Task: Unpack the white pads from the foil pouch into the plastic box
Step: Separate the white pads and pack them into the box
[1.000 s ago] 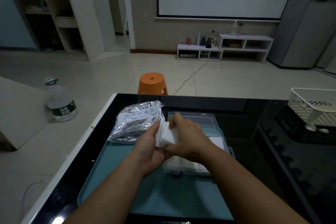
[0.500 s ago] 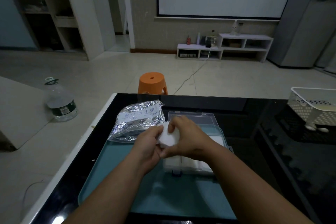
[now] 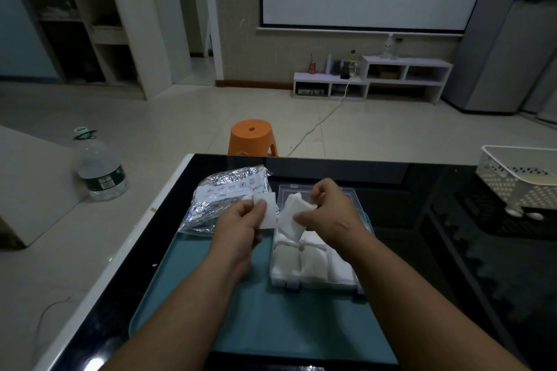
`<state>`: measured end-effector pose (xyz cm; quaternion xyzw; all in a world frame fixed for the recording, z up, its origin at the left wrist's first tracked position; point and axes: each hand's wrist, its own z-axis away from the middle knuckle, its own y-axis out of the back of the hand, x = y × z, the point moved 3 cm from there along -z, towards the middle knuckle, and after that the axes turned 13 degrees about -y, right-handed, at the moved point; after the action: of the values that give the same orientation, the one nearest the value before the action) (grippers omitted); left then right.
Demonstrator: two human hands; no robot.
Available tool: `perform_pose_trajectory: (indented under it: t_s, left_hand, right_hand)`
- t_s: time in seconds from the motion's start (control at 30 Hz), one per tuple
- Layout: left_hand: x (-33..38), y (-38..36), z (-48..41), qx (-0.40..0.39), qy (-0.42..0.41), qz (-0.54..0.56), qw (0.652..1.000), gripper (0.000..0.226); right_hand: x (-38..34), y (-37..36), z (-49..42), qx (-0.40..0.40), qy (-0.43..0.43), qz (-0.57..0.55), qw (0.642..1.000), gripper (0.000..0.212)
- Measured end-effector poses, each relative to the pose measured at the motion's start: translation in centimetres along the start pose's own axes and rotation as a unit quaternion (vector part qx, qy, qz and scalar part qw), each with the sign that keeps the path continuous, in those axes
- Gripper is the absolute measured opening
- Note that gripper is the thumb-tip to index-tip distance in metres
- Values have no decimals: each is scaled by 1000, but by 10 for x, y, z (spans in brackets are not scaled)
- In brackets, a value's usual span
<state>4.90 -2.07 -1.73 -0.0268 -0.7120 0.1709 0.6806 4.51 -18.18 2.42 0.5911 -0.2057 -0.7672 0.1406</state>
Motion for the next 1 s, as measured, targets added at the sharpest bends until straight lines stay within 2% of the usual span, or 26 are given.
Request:
perform_pose_trajectory:
  t_s: [0.07,0.27,0.4,0.53,0.77,0.9,1.0]
  left_hand:
    - [3,-1,1,-9,-13,0,1000,8]
    - [3,-5,7,-32,-45,-50,997,16]
    - [3,-8,8,-73,-79,-123,987,13]
    - [3,-8,10,-68,-91,-162,980,8]
    - [1,-5,8,-44,-108,-197,973,13]
    - [1,-7,9,-57,-51,-137,988,32]
    - [-1,-8,10,-76,-30,-112,990,37]
  right_hand:
    - [2,0,-2,9,-9,4,1000,31]
    - [6,-3,-7,16,-5,8,1000,14]
    - [4,-6,-7,4,10,21,1000,12]
    - [4,-9,-7,-2,16,20,1000,9]
    - [3,-11,-5,-19,5,2,1000,14]
    - [1,-9,-2,-36,-11,-35,999,29]
    - [-1,-7,-1,-51,-26,-72,996,35]
